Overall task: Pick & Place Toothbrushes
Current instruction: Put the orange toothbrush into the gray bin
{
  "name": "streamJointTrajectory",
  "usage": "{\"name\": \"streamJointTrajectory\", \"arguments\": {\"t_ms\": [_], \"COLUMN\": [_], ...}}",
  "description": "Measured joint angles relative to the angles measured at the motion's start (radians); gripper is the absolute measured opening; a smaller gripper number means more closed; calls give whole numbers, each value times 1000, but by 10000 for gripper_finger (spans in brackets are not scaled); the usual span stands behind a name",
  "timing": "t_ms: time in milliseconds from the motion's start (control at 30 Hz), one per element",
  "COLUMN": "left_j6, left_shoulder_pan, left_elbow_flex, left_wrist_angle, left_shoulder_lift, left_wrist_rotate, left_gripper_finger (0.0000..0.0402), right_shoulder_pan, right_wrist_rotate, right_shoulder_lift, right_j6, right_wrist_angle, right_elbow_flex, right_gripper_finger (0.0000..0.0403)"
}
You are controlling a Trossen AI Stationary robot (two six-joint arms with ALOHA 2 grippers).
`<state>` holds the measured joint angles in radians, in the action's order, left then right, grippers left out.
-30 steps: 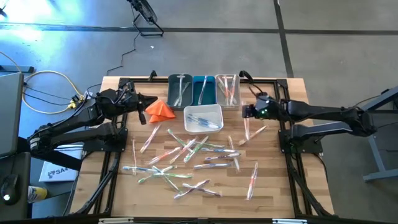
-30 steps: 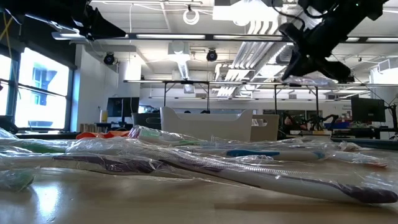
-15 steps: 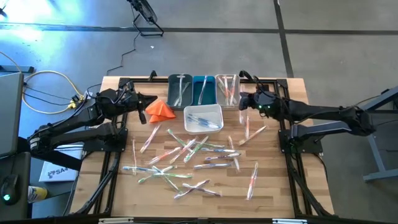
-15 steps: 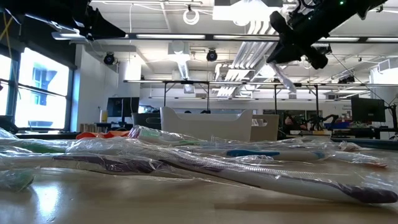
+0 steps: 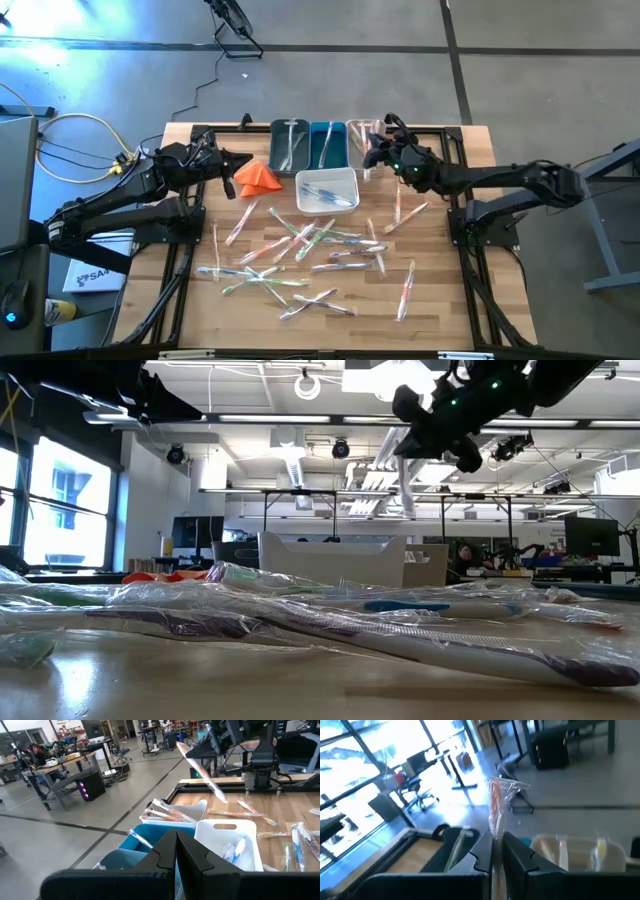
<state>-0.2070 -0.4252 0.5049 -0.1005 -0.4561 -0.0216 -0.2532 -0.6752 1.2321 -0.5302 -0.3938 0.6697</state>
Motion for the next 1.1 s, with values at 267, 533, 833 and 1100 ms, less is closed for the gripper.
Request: {"name": "streamJointTrajectory", "arguments": {"t_ms": [267, 533, 833, 1100], "left_j6": [-2, -2, -2, -2], "left_shoulder_pan": [0, 0, 0, 0], "left_elbow_flex": [0, 0, 0, 0], "left_wrist_angle": [1, 5, 23, 25], "left_shoulder_lift": [0, 0, 0, 0], "left_wrist_rotate": [0, 1, 4, 4], "left_gripper_finger": [8, 8, 8, 8], "right_shoulder_pan": [-93, -164, -196, -233], "right_wrist_rotate": [18, 94, 125, 149], "right_shoulder_lift": [111, 201, 307, 384], "right_j6": [107, 148, 317, 321], "right_wrist_angle": [-195, -314, -506, -516], "right_elbow_flex": [0, 0, 1, 1], "right_gripper_finger": [15, 15, 15, 15]}}
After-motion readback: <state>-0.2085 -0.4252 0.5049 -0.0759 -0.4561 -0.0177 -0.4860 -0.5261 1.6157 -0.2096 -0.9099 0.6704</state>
